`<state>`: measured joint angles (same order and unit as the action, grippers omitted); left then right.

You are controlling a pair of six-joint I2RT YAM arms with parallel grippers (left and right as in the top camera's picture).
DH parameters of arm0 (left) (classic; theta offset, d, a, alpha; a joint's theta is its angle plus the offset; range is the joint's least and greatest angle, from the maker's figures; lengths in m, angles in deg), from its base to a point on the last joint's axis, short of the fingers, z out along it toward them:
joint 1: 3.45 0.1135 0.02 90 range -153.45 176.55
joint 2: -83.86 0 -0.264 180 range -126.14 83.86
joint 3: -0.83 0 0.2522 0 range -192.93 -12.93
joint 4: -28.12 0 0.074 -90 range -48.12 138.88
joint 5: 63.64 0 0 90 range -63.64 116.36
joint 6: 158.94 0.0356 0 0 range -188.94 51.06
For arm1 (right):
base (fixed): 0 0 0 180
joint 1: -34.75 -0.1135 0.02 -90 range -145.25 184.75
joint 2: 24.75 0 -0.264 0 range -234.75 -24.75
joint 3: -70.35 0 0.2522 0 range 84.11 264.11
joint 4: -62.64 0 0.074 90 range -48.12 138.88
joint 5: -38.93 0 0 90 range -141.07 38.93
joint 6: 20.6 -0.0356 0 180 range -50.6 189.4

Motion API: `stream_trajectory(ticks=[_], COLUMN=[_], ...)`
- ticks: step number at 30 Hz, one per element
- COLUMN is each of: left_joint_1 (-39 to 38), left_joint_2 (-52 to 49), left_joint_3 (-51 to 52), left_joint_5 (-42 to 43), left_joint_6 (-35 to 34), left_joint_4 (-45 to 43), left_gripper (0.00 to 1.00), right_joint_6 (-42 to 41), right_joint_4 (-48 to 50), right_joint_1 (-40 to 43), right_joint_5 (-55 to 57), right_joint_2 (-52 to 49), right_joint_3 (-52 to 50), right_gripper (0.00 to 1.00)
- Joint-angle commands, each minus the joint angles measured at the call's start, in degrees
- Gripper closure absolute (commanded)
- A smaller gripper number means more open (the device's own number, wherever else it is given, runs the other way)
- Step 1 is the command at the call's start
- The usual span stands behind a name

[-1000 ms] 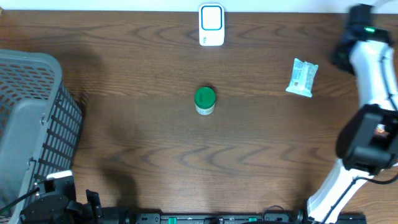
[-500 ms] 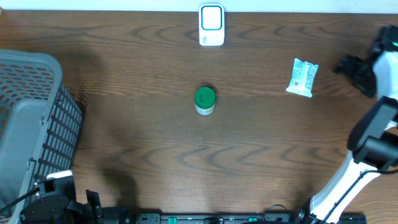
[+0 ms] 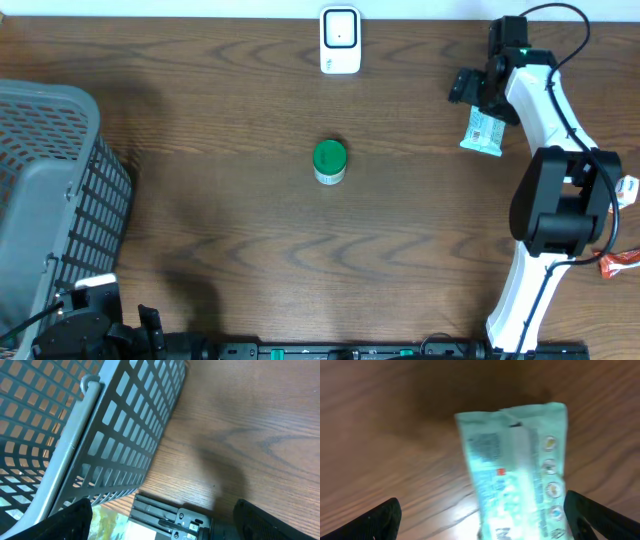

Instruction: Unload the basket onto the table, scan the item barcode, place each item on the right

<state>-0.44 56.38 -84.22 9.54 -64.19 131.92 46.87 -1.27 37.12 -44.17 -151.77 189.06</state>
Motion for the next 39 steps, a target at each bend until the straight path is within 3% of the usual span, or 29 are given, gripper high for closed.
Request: stream_trajectory(ticks=[1, 8, 17, 18, 22, 25, 34, 39], left_joint_1=[0.3, 0.3, 0.3, 0.3, 0.3, 0.3, 0.3, 0.3], left_joint_2=[0.3, 0.3, 0.3, 0.3, 0.3, 0.3, 0.3, 0.3], left_joint_3=[-0.1, -0.1, -0.1, -0.1, -0.1, -0.1, -0.1, -0.1], left_joint_5=[-0.3, -0.3, -0.3, -0.3, -0.3, -0.3, -0.3, -0.3], left_joint_6=[0.3, 0.3, 0.3, 0.3, 0.3, 0.3, 0.3, 0.3], left_joint_4=[0.2, 0.2, 0.2, 0.2, 0.2, 0.2, 0.2, 0.2], left_gripper=[0.1, 0.1, 0.1, 0.1, 0.1, 0.1, 0.1, 0.1], right_joint_6=[-1.2, 2.2, 2.4, 2.4, 2.5, 3.0, 6.9, 9.7], right_joint_4=[-0.8, -1.3, 5.0, 5.8, 6.7, 6.4, -0.2, 1.9], right_joint_1=[0.5, 0.6, 1.3, 1.3, 1.6, 2.5, 10.4, 17.9], right_joint_5=[6.1, 6.6, 7.4, 7.4, 7.5, 7.4, 16.1, 20.7], right_joint_2=[-1.9, -3.1, -5.2, -5.2, -5.1, -4.8, -4.7, -4.7], right_joint_3=[0.1, -0.6, -10.6, -11.4, -11.9, -11.2, -4.0, -2.7], right_gripper=[0.01, 0.01, 0.01, 0.09, 0.53, 0.73, 0.71, 0.7])
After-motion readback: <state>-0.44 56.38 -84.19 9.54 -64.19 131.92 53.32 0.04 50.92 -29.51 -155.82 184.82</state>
